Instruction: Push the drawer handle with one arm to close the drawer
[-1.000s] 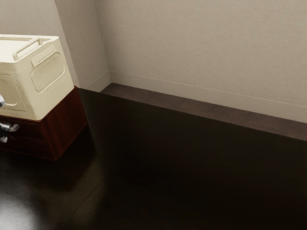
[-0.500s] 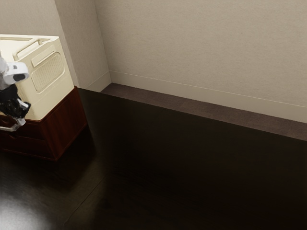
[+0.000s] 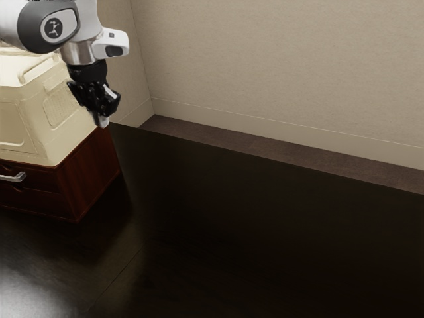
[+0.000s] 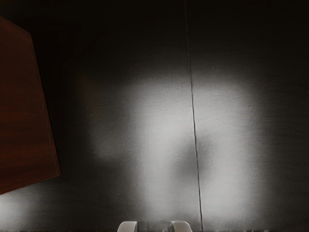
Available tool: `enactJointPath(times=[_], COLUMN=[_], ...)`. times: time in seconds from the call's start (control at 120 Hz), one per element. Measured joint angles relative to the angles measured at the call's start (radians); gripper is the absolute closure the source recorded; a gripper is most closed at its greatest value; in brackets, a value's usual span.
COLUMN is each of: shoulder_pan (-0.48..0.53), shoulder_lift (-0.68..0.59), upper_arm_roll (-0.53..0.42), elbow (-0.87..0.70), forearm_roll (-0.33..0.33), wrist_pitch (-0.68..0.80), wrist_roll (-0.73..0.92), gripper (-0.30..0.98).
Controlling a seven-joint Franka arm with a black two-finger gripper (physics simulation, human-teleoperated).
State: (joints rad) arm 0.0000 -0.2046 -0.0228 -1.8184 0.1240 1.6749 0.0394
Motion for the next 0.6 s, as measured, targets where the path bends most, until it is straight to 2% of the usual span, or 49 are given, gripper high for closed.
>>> enactJointPath(times=[0.142, 0.25, 0.4, 0.6], shoulder_pan=[0.002, 0.001, 0.004, 0.003], shoulder_lift=[0.034, 0.036, 0.036, 0.036], upper_arm_roll=[-0.04, -0.062, -0.068, -0.07], elbow=[0.019, 0.02, 0.016, 0.008], forearm_roll=[0.035, 0.051, 0.054, 0.058], wrist_pitch=[-0.019, -0.026, -0.024, -0.011], wrist_roll=[-0.014, -0.023, -0.037, -0.057], gripper=[0.4, 0.24, 0.12, 0.05])
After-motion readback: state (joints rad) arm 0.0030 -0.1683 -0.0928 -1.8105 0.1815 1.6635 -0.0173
